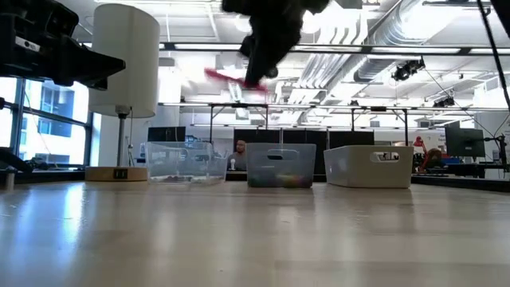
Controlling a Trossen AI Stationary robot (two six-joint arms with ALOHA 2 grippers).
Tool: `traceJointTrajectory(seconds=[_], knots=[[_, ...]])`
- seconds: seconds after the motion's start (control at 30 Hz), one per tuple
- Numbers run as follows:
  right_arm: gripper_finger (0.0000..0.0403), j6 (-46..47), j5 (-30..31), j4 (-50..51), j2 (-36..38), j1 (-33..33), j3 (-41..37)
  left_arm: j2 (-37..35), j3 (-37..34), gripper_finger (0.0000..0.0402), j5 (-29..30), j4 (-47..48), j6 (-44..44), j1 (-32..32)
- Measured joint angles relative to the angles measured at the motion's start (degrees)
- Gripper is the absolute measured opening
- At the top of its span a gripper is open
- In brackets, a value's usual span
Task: Pick & Place Markers
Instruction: Put the pink pen into the gray bin
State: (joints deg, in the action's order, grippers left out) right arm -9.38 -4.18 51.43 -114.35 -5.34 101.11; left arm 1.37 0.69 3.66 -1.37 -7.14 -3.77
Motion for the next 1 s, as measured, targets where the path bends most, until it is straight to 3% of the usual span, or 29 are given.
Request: traceJointTrajectory(seconds=[0.2, 0.47, 0.83, 1.0], knots=[[0.0019, 5.2, 3.5, 2.6, 9.4, 9.8, 0.3, 0.0, 0.0, 0.0001, 0.0, 0.0, 0.0, 0.0], [0.002, 17.2, 11.7, 8.5, 16.0, 24.0, -1.8, 0.0, 0.0, 0.0001, 0.0, 0.0, 0.0, 0.0], [0.0021, 39.4, 13.4, 1.7, 27.5, 39.3, -29.8, 0.0, 0.0, 0.0001, 0.0, 0.0, 0.0, 0.0], [0.0021, 39.9, 11.0, -2.5, 29.3, 42.3, -38.0, 0.0, 0.0, 0.0001, 0.0, 0.0, 0.0, 0.0]])
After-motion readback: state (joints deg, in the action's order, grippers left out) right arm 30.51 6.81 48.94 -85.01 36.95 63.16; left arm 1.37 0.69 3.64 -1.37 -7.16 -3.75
